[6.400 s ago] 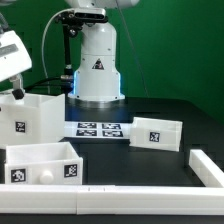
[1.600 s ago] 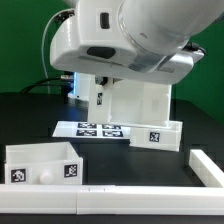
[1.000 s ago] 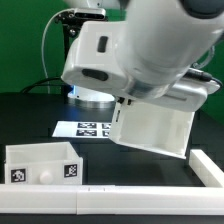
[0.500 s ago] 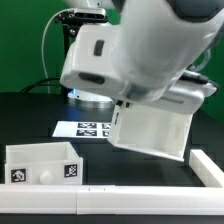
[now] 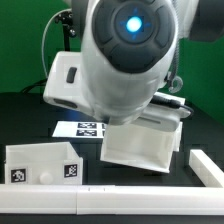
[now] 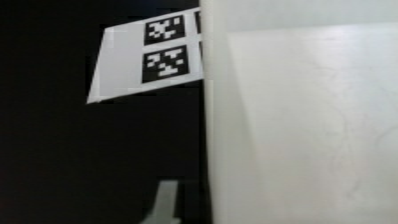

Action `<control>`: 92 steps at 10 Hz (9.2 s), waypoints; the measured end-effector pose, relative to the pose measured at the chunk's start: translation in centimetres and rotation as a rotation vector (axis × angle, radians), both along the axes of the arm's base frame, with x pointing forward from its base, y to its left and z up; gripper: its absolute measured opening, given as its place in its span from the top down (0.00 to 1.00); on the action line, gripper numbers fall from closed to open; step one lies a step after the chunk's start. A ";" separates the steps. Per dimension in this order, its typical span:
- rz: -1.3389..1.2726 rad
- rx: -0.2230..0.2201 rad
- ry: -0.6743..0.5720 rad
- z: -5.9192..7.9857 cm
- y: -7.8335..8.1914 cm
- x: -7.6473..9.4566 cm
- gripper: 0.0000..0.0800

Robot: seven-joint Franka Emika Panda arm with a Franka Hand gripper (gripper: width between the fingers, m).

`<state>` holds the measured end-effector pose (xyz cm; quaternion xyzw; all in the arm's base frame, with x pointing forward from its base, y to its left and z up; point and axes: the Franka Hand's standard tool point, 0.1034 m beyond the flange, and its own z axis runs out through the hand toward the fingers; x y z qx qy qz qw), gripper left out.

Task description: Assemble drawer

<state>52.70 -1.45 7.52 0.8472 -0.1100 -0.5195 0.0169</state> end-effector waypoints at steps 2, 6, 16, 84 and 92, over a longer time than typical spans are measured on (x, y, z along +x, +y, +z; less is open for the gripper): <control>0.007 0.006 -0.009 0.5 0.2 0.0 0.96; 0.004 0.001 -0.003 -0.4 -0.1 0.3 0.34; 0.049 -0.021 -0.712 4.2 1.6 8.6 0.19; -1.164 -0.598 -0.814 4.0 10.9 3.3 0.81; -0.599 -0.223 -1.061 7.0 8.0 5.1 0.19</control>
Offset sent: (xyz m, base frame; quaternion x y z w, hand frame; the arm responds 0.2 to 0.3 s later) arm 0.0000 0.0000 0.0000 0.0000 0.0000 0.0000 1.0000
